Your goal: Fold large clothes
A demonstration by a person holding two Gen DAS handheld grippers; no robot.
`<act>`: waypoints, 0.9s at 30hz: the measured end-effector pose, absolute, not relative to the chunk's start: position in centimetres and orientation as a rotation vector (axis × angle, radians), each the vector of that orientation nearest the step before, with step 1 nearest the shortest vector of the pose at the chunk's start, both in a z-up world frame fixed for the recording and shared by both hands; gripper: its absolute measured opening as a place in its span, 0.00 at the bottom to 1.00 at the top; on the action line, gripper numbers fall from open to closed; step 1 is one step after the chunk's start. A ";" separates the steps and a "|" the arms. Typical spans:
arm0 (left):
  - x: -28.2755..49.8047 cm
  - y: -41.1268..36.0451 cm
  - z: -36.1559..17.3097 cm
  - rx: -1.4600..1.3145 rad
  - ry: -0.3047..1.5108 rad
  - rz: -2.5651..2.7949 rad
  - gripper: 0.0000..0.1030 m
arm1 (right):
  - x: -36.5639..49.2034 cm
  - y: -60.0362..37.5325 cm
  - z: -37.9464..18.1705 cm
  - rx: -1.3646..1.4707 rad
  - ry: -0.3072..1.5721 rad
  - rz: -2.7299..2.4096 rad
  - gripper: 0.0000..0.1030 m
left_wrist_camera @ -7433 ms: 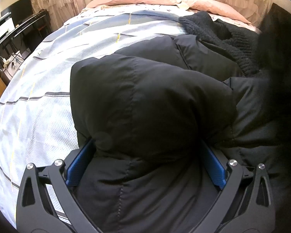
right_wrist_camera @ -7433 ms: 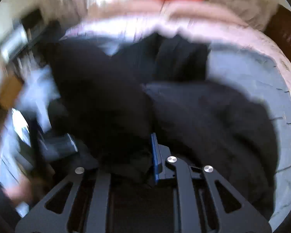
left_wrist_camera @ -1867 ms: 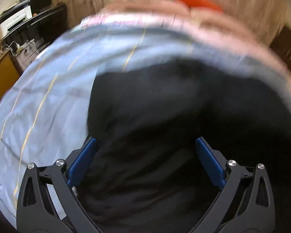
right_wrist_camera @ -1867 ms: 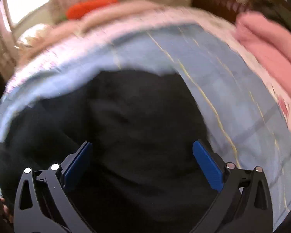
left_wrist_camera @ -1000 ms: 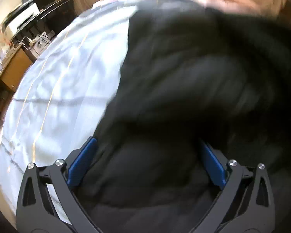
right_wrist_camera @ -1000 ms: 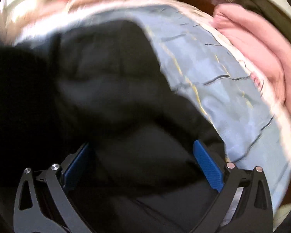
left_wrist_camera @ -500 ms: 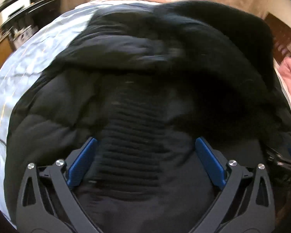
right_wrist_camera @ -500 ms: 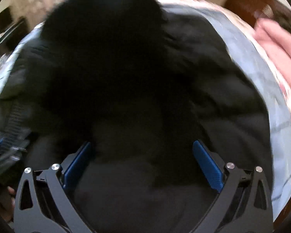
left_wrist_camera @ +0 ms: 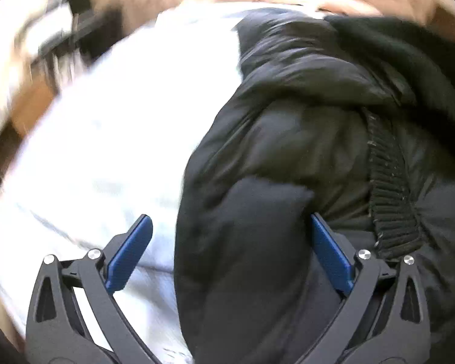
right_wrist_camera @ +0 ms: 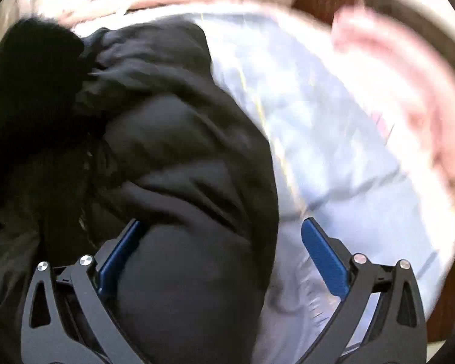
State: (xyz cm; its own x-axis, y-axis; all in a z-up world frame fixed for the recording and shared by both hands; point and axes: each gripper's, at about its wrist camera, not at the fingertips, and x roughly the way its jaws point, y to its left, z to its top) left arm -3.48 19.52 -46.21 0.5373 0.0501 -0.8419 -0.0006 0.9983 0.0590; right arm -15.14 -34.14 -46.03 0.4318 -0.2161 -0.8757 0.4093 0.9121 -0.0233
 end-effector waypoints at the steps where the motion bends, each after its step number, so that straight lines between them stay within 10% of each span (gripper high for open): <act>1: -3.3 19.8 -46.3 0.027 1.025 0.028 0.98 | -14.9 -33.7 -45.7 0.184 1.058 -0.403 0.99; 7: -2.3 16.1 -40.9 -0.010 0.926 -0.014 0.98 | -14.0 -29.3 -40.8 0.272 0.917 -0.276 0.99; 21: -1.8 12.4 -47.4 0.168 1.066 -0.028 0.98 | -13.0 -25.0 -45.3 0.152 1.109 -0.230 0.99; 27: -0.4 13.7 -42.7 -0.074 1.034 -0.094 0.98 | -15.7 -26.7 -42.2 0.519 1.067 -0.263 0.99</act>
